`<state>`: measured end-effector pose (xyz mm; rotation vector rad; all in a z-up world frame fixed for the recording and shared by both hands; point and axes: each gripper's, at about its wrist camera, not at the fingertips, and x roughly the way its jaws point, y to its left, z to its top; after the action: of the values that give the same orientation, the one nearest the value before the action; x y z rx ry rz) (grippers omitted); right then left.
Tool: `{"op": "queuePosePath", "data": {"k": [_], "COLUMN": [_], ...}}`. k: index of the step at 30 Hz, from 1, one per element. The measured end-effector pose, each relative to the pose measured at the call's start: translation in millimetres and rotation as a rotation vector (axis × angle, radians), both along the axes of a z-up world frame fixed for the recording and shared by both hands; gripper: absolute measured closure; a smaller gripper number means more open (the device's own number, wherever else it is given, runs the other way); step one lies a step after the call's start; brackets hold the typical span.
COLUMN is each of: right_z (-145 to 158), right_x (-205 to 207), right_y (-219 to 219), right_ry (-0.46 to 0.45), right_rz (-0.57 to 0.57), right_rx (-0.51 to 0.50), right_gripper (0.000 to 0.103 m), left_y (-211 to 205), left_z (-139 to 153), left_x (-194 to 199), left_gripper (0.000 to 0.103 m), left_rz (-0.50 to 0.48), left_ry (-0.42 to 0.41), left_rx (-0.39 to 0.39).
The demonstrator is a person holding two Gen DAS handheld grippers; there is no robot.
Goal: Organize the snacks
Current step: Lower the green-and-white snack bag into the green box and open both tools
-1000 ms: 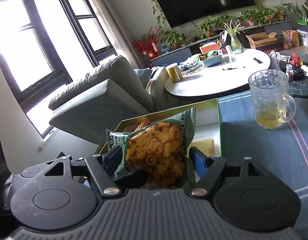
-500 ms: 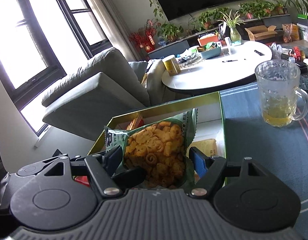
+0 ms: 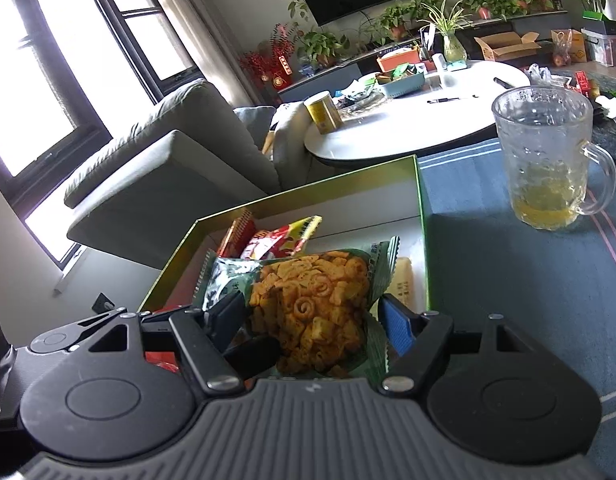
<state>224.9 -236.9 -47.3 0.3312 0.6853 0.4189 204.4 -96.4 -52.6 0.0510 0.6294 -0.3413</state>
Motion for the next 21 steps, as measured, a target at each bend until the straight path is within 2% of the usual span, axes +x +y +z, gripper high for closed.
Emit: {"op": "queuePosePath", "data": {"k": [6, 11, 21], "right_z": [-1, 6, 31], "right_x": [5, 1, -28], "right_y": [1, -5, -27], "right_ry": [-0.001, -0.023, -0.088], "right_rz": [0.002, -0.006, -0.036], "right_rx": [-0.014, -0.013, 0.045], "right_gripper": [0.036, 0.036, 0.036], "left_y": [-3, -4, 25], "left_z": [-1, 2, 28], "left_x": [9, 0, -39], "left_gripper": [0.032, 0.033, 0.032], "left_rz": [-0.004, -0.001, 0.033], "left_ry": [0.014, 0.004, -0.035], "left_rx": [0.019, 0.052, -0.023]}}
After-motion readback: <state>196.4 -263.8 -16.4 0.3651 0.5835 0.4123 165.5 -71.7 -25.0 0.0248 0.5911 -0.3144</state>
